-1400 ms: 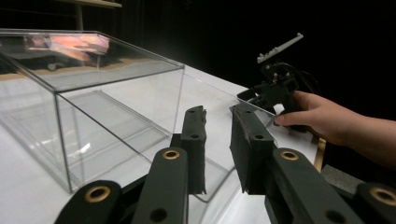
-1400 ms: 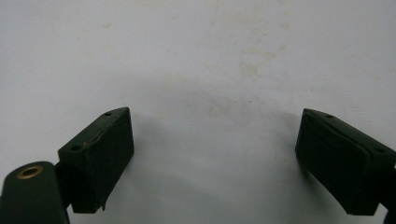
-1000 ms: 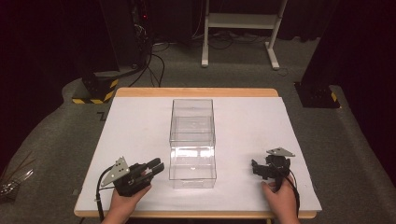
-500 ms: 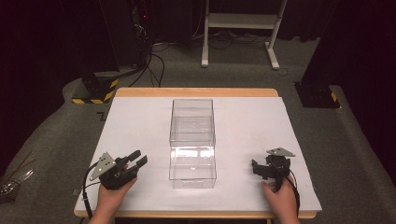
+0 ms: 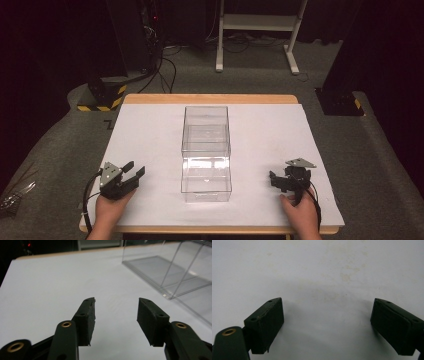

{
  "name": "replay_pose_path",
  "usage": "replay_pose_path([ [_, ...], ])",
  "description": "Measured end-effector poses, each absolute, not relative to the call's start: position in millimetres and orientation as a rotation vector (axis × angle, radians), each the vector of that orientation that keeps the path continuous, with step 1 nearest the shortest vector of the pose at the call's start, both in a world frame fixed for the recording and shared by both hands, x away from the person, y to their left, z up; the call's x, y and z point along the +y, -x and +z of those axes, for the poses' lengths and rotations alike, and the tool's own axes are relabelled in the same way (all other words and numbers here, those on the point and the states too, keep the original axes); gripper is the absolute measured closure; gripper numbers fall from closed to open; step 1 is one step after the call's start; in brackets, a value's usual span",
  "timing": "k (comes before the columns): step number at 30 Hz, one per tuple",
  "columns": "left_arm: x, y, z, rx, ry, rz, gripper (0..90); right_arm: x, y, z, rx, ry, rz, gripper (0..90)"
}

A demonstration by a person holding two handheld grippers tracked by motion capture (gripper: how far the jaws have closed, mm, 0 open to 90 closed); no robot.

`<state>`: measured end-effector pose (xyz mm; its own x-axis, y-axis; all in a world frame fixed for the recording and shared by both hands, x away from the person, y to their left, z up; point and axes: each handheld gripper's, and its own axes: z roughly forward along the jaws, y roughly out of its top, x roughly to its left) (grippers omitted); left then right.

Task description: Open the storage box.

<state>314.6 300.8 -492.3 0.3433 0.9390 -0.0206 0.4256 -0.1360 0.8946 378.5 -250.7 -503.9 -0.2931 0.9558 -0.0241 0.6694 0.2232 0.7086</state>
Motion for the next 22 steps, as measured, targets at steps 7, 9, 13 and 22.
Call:
replay_pose_path([
  [7,296,-329,-506,1.35,-1.888,0.703,35.3,-251,-379,-504,2.043,-1.493,0.828,11.5],
  [9,291,-332,-508,1.361,-1.94,0.714,32.8,-251,-378,-504,2.044,-1.495,0.827,11.5],
  [13,288,-331,-508,1.349,-1.968,0.749,32.8,-250,-378,-504,2.043,-1.496,0.825,11.4],
  [22,289,-331,-508,1.358,-1.958,0.728,33.2,-250,-378,-504,2.042,-1.496,0.825,11.5],
])
